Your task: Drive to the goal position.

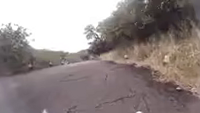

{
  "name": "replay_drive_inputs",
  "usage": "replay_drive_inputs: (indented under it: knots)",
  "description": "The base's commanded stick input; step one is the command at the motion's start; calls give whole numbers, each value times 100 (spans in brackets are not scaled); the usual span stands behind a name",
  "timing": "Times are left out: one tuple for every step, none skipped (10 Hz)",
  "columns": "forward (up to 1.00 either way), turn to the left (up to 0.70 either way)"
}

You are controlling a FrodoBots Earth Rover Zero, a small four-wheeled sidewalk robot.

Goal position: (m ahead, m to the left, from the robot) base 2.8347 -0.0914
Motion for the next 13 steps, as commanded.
replay_drive_inputs:
  knots:
    - [100, 0]
    - [100, 0]
    - [100, 0]
    - [100, 0]
    - [100, 0]
    - [100, 0]
    - [100, 0]
    - [100, 0]
    - [100, 0]
    - [100, 0]
    - [100, 0]
    - [100, 0]
    - [100, 0]
